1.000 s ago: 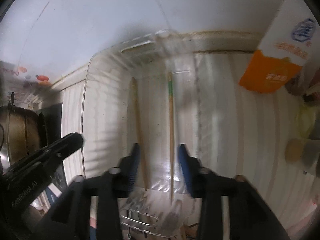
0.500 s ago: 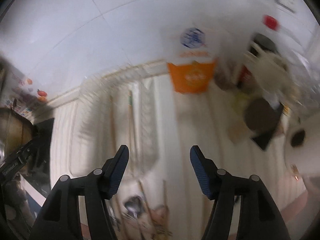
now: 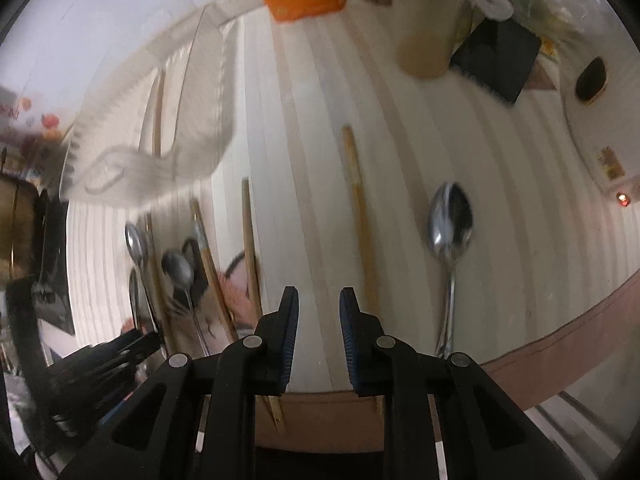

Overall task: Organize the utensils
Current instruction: 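Grasp a banded chopstick with the left tool while the right grasps a plain chopstick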

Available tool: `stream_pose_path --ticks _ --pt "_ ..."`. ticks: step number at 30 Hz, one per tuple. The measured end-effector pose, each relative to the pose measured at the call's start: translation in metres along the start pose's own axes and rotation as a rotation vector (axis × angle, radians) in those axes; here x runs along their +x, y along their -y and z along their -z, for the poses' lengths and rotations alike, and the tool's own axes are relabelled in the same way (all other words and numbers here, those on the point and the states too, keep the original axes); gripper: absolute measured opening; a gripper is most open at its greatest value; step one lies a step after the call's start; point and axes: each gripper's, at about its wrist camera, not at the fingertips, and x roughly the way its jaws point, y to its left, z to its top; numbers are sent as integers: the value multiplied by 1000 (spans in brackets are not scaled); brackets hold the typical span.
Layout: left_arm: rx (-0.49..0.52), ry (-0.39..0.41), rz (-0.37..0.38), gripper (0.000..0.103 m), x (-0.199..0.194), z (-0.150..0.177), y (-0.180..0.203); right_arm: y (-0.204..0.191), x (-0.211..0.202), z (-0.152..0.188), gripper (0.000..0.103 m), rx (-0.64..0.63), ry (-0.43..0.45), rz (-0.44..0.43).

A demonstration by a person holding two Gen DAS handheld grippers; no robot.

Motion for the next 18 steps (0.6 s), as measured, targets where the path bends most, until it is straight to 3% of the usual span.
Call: stream_pose_path --ticks 2,5,11,13,15,18 --pt "7 -7 -20 29 7 0 3 -2 5 4 22 -14 -15 -6" --pt "42 27 -84 4 7 -2 10 -12 15 8 23 -34 -36 -23" --pt "17 45 -79 4 6 -2 -13 -49 50 7 23 -95 -76 -43" --pt "11 41 -76 4 4 0 -21 -61 64 9 22 -133 -104 2" --pt "5 37 -54 4 2 2 -27 -71 63 12 6 -194 -78 58" --pt "-2 39 -7 4 -4 13 -31 -63 59 19 6 -191 -84 96"
